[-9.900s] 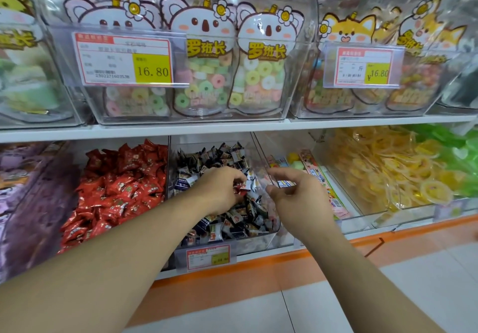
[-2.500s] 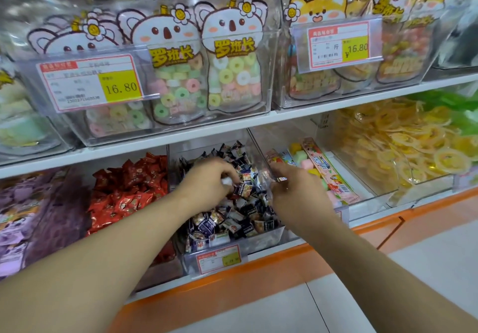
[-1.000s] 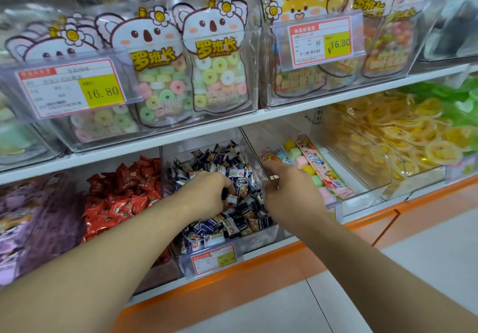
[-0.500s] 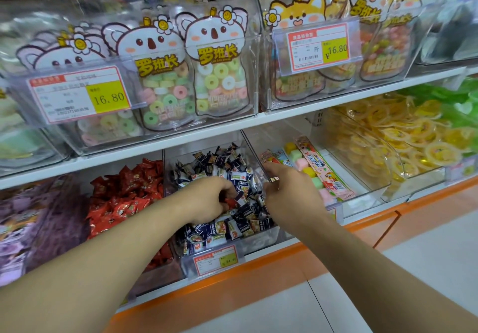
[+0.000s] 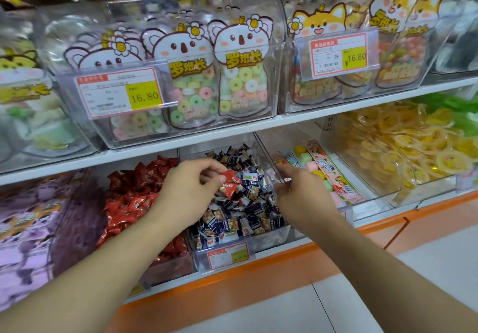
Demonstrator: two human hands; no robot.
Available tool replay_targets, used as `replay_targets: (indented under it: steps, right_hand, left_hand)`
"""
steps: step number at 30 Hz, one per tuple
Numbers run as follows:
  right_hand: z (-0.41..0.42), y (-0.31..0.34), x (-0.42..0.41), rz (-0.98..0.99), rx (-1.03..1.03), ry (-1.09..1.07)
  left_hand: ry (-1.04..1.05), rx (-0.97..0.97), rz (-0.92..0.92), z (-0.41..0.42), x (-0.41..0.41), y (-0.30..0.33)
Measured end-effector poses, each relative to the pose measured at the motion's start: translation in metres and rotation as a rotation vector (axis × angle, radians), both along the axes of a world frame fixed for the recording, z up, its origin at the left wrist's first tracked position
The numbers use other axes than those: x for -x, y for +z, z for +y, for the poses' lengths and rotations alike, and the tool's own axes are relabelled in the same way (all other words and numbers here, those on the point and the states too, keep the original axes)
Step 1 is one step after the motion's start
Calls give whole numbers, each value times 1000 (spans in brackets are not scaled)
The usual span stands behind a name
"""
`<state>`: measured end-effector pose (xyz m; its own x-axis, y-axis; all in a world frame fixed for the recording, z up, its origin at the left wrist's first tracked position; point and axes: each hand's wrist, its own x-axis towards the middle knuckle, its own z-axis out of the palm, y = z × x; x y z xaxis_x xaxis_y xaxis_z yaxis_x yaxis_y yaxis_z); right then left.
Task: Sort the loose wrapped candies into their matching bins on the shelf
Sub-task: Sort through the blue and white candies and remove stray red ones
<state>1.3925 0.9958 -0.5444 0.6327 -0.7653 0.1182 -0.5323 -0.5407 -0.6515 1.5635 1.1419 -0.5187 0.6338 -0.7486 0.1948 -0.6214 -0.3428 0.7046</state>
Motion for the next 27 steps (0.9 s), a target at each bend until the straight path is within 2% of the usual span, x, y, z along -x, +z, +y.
replay_targets:
  steps: [4,6,8,10,12,14,18,21,27]
  right_hand:
    - [9,1,-2,60,108,1]
    - [16,4,-5,81,163,0]
    - [22,7,-7,93,210,3]
    - [25,8,-8,97,229,21]
    - [23,7,-9,87,213,25]
    - [16,6,-9,53,186,0]
    - [10,7,-6,-30,140,-2]
    - [8,4,-5,-35,175,19]
    - [-1,-2,-3,-61,180,48]
  left_hand:
    - [76,127,136,40,-6,5]
    - [176,180,146,64,-16,5]
    - [329,168,68,85,-29,2]
    - [425,66,-49,97,-30,2]
    - [367,25,-136,96,-18,5]
    - [193,38,-180,83,-1,11]
    - [-75,-32,-83,32,18,13]
    - [-141,-105,60,-14,18,-4]
    - [-168,-458,-51,-45,-4,-43]
